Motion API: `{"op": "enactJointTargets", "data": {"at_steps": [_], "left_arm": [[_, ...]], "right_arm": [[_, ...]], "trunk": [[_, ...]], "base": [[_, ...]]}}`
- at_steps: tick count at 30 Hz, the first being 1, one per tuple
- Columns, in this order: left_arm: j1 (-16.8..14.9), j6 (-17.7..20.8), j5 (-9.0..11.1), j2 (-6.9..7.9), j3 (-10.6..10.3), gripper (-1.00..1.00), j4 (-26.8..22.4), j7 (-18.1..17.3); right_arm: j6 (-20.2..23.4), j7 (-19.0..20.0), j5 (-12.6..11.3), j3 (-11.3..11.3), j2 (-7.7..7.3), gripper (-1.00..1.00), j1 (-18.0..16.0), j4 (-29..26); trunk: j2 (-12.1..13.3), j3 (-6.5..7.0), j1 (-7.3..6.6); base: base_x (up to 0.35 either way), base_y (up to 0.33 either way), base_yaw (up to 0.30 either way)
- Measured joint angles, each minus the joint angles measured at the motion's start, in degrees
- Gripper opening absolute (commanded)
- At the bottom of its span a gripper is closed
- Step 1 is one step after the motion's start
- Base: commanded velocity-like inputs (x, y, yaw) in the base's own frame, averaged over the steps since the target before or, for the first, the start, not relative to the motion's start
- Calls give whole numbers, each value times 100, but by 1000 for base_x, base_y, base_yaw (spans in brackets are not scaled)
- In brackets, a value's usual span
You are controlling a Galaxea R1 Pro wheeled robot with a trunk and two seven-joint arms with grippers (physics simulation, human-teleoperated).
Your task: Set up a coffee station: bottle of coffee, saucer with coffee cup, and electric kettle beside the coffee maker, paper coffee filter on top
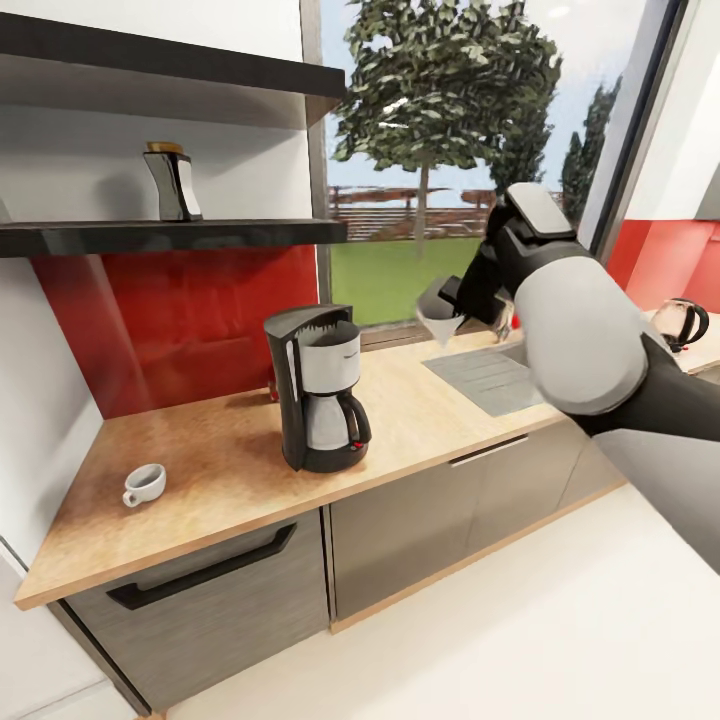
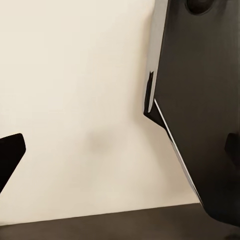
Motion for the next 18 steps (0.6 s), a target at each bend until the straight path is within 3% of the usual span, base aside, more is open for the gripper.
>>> {"op": "enactJointTargets", "data": {"at_steps": [11, 18], "left_arm": [[18, 16, 1, 14, 2, 100, 11, 33], [83, 20, 2, 32, 7, 100, 9, 357]], "right_arm": [[-151, -59, -27, -9, 0, -100, -95, 37], [-160, -56, -40, -10, -1, -100, -95, 51]], "trunk": [[0, 0, 0], [0, 0, -1]], "base": [[0, 0, 0], [26, 96, 0]]}}
